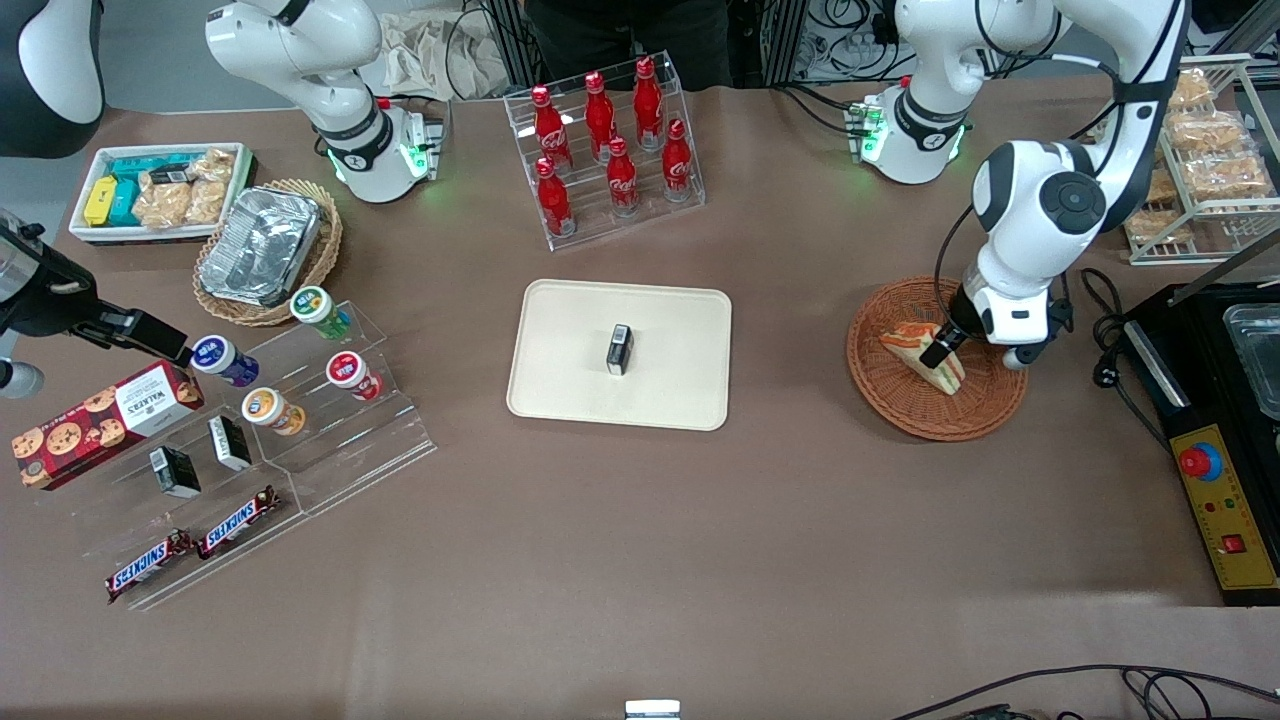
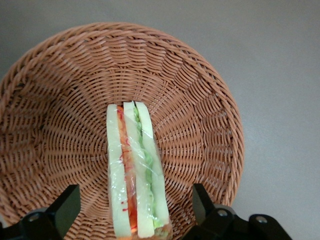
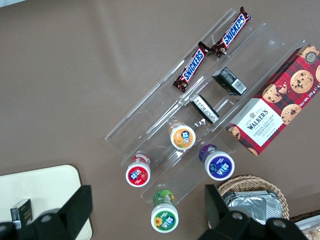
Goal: Place sandwich from basket to tray
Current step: 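Close the left gripper on the wrapped sandwich's crust edge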
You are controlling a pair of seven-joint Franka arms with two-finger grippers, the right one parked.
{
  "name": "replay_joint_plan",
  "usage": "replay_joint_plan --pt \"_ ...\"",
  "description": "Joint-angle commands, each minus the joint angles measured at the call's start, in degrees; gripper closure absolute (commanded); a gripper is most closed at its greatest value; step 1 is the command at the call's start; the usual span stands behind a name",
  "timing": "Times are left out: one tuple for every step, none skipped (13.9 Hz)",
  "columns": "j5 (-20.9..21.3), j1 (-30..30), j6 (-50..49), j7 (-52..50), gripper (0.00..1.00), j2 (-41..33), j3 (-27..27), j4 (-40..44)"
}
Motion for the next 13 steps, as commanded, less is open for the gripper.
replay_joint_plan --pt "-0.3 -0.4 2.4 -1.4 0.01 0.9 -0.3 -0.6" --pt "-0.3 -0.4 3.0 -1.4 0.01 1.1 -0.3 -0.7" --pt "-0.6 -0.4 3.5 -1.4 0.01 1.8 -0.3 -0.7" --pt "-1.0 -0.4 4.3 -1.4 0.01 2.0 -0.3 -0.8" --pt "-1.0 -0.5 5.0 -1.4 0.01 2.5 -0.3 -1.0" --pt "-1.0 -1.0 5.0 -1.4 0.01 2.7 -0.3 -1.0" --pt "-1.0 -1.0 5.0 -1.3 0.01 3.1 -0.3 -1.0" --pt "-1.0 -1.0 5.0 -1.1 0.01 3.2 -0.3 -1.1" --pt "-1.0 -1.0 4.6 -0.6 0.01 3.2 -0.3 -1.2" --pt "-1.0 -0.9 4.5 -0.3 0.01 3.0 -0.3 -2.0" --pt "-1.0 -0.8 4.5 -0.1 0.02 3.2 -0.3 -1.8" --pt "-1.0 -0.7 4.5 -0.1 0.16 3.2 -0.3 -1.8" --pt "-1.0 -0.8 4.5 -0.5 0.44 3.3 -0.3 -1.8"
